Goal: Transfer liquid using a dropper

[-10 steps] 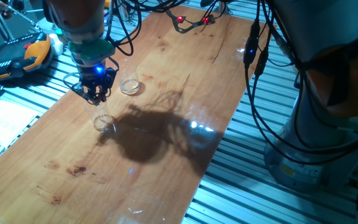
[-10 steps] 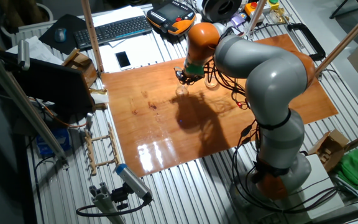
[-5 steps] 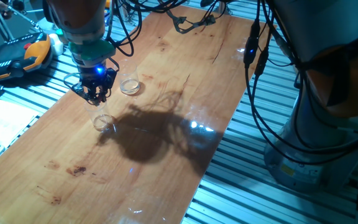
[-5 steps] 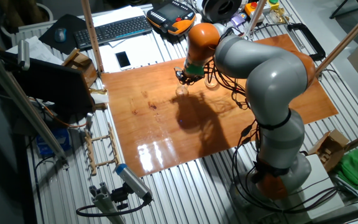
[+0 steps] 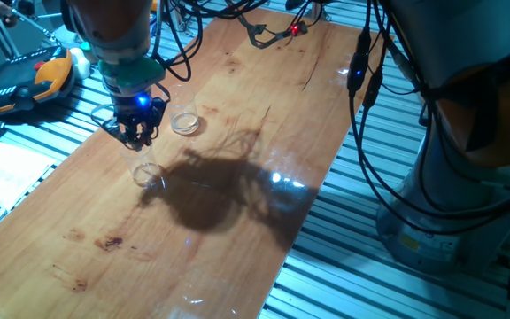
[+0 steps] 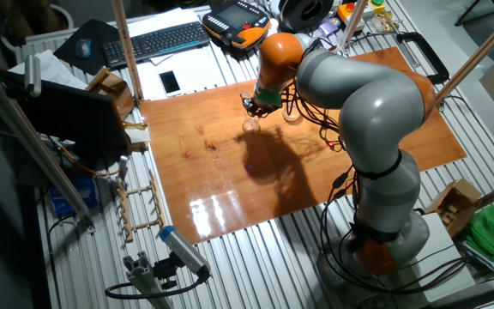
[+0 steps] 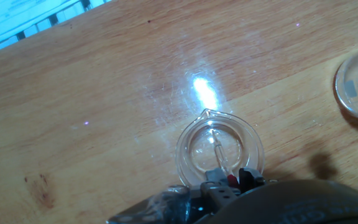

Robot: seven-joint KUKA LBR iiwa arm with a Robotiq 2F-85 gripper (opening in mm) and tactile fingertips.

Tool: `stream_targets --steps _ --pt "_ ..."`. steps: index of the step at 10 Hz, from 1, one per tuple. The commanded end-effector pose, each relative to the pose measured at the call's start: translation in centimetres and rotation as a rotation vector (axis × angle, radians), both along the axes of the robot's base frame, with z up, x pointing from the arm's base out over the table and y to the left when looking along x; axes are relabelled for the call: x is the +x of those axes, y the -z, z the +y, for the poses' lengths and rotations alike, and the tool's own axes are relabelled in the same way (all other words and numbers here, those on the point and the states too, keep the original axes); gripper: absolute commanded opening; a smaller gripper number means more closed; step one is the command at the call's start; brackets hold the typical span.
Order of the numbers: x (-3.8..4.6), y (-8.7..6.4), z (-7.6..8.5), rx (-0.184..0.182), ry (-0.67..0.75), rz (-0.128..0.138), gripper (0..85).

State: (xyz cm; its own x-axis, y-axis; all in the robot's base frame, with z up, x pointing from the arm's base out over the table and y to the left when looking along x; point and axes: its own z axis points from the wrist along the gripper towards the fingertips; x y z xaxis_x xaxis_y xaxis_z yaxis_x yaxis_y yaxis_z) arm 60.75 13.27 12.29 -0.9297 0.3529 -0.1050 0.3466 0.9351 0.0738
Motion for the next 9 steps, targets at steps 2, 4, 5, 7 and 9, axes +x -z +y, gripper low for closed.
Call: stream_targets --steps 2,4,5,7,9 --pt "-0.01 0.0 0.02 0.0 0.0 0.0 26.0" --pt "-0.02 0.01 0.04 -0.001 0.003 -0.001 27.7" --pt "-0.03 0.01 0.05 -0.001 0.003 -0.001 29.0" --pt "-0.03 0.0 0.04 -0.003 0.003 -0.001 30.3" --pt "-0.24 -0.67 0.06 -0.023 0.003 0.006 31.0"
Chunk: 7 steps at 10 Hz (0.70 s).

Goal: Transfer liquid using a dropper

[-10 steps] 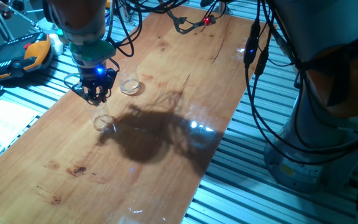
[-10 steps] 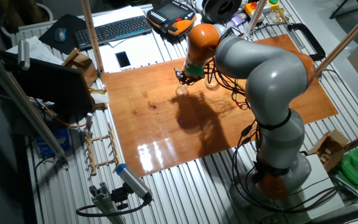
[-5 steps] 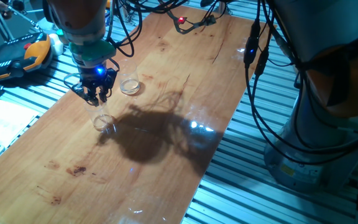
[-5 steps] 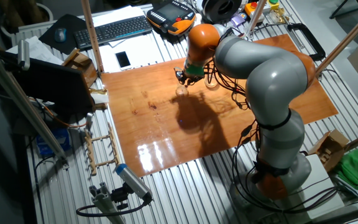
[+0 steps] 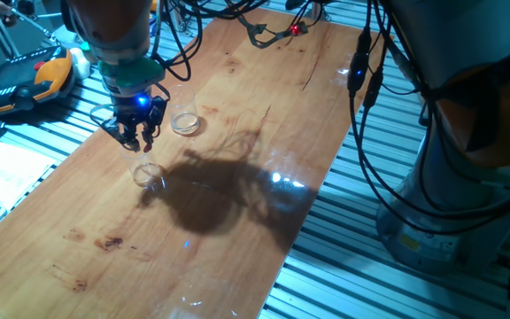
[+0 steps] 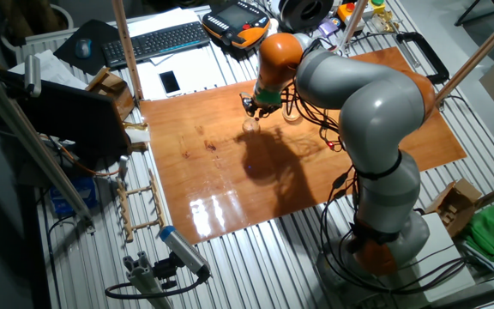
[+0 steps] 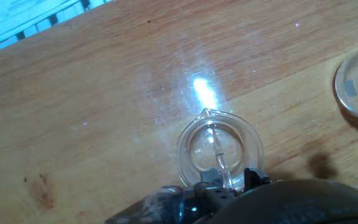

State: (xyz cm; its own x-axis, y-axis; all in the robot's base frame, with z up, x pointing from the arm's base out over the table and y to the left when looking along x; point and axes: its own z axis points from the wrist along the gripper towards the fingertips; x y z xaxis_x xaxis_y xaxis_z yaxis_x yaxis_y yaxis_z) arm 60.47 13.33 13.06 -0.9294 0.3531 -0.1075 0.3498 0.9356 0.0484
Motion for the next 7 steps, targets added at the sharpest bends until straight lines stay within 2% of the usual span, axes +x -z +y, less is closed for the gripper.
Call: stream_targets --steps 1,4,7 --pt "-0.24 -0.5 0.0 -0.01 0.003 0.004 31.0" --pt "-1.32 -2.0 0.3 -0.047 0.014 0.005 31.0" --pt "-2.05 -1.7 0.2 -0.047 0.009 -0.004 31.0"
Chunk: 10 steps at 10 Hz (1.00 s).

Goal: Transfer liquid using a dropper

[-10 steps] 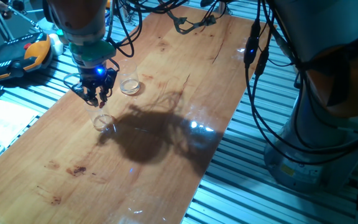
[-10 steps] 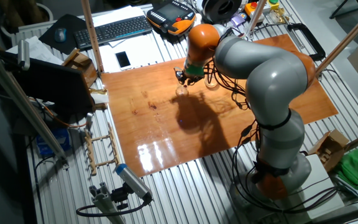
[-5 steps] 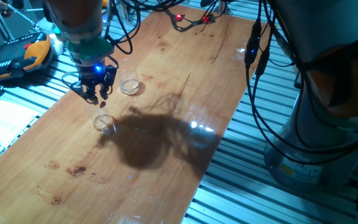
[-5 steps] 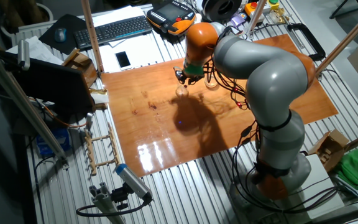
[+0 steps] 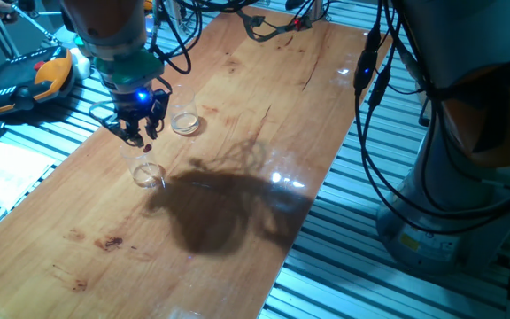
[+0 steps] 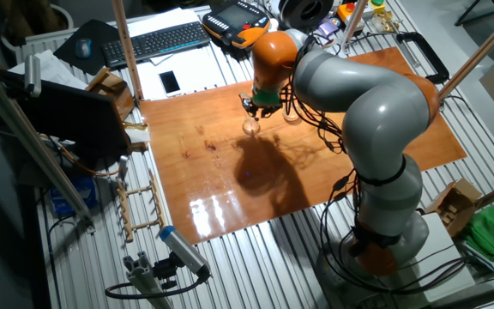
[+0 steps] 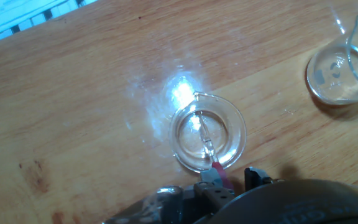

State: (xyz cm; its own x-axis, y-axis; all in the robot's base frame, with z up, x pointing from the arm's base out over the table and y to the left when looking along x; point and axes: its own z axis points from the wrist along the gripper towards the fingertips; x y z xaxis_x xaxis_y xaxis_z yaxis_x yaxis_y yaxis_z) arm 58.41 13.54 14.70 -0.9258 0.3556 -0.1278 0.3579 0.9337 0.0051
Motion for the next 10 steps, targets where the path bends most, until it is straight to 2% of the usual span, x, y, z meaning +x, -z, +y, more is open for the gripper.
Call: stream_targets --steps 1,10 --pt "-0.19 0.2 0.0 0.003 -0.001 -0.003 31.0" --pt "-0.24 1.7 0.4 0.032 0.004 -0.014 30.0"
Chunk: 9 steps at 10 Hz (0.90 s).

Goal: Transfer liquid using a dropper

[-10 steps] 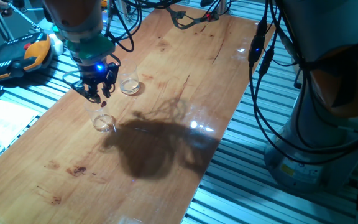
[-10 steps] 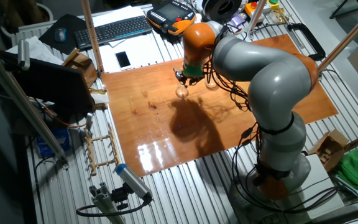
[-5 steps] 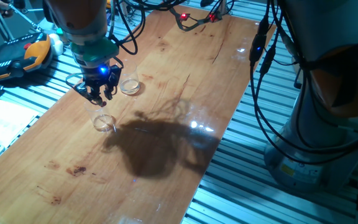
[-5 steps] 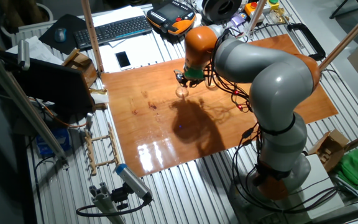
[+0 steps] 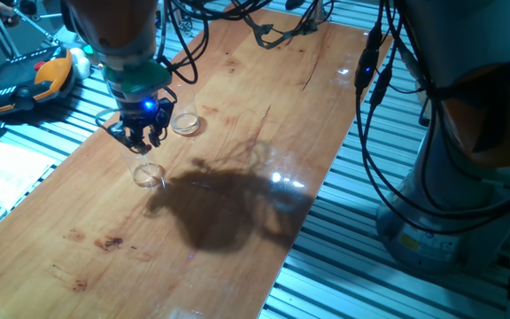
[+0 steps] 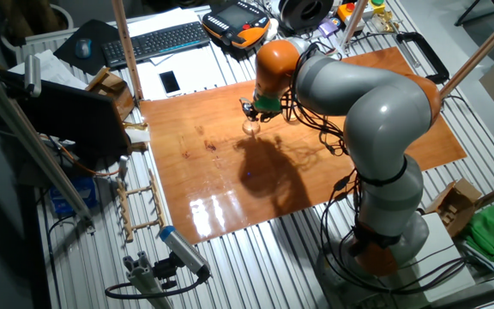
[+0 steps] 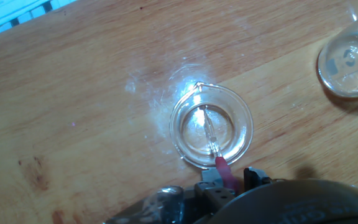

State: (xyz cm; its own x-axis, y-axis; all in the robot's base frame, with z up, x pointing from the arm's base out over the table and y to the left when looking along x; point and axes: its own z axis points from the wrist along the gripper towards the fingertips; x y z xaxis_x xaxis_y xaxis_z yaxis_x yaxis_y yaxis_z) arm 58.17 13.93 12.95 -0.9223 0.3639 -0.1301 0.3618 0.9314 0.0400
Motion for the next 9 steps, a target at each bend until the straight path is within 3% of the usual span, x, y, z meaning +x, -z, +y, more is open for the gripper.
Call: stream_targets --steps 1,9 --pt "-0.03 0.16 0.03 0.003 0.0 -0.001 30.0" --pt "-0.11 0.33 0.14 0.008 -0.011 -0.004 25.7"
